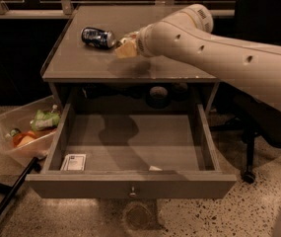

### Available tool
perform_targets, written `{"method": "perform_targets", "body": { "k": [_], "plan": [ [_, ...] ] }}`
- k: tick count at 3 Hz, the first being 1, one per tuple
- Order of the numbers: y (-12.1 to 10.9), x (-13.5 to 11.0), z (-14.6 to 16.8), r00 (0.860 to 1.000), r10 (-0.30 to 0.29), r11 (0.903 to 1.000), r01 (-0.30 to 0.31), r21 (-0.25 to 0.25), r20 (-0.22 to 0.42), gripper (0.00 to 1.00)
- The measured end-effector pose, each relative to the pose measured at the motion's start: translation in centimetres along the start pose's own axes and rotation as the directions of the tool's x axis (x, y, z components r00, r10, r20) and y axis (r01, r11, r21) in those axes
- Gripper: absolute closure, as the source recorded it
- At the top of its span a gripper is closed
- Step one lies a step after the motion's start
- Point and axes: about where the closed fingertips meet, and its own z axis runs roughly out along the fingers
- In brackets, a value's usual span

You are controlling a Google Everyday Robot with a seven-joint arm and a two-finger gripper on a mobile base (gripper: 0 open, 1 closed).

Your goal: Place 7up can into top drawer

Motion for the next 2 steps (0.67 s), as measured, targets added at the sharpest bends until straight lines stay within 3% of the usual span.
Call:
{"method": "perform_targets", "body": {
  "k": [1,2],
  "plan": [
    [-0.2,1.2,-3.6,1.0,0.003,0.999,-0.003,-0.044,-0.014,1.0],
    [-0.6,3.9,-6.5,0.996,0.01,0.9928,-0.02,-0.118,-0.084,1.0]
  ]
}}
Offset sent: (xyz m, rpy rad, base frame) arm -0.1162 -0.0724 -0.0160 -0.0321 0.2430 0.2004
